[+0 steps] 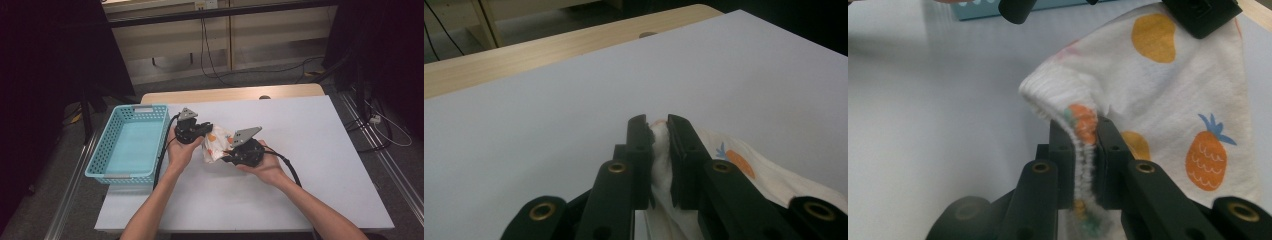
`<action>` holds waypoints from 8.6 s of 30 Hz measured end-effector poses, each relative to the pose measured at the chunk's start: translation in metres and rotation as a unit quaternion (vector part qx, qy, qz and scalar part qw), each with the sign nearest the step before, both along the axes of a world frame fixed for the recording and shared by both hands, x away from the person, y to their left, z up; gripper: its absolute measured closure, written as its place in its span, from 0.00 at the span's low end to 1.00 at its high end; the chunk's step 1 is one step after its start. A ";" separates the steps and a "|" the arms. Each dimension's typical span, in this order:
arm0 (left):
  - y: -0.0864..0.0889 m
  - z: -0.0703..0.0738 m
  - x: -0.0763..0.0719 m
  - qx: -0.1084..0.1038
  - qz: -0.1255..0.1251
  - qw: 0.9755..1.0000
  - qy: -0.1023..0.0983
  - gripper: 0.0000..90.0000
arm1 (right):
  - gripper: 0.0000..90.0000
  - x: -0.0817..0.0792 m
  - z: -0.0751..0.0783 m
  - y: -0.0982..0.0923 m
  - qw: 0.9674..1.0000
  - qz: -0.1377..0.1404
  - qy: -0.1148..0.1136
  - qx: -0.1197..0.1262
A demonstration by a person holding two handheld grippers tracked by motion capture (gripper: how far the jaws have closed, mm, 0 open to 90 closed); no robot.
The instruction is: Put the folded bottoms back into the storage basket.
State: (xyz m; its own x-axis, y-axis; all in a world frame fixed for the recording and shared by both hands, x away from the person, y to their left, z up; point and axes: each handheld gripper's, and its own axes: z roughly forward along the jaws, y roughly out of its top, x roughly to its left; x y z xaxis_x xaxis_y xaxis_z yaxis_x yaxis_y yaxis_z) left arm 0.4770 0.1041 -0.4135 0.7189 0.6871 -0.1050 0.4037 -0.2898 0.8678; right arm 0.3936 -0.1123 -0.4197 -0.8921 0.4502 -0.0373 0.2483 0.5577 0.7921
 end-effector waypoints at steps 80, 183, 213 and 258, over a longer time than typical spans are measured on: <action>0.084 0.079 -0.009 -0.050 0.051 0.996 -0.054 0.90 | 0.90 0.010 0.068 0.073 0.995 0.052 -0.049 0.068; 0.246 0.087 -0.020 -0.077 0.162 0.982 -0.060 0.90 | 0.90 0.036 0.091 0.238 0.989 0.121 -0.040 0.072; 0.249 0.060 -0.010 -0.048 0.181 0.982 -0.035 0.90 | 0.90 0.049 0.059 0.253 0.990 0.118 -0.011 0.073; 0.248 0.023 0.004 0.003 0.193 0.981 0.000 0.90 | 0.90 0.059 0.020 0.265 0.993 0.107 0.019 0.044</action>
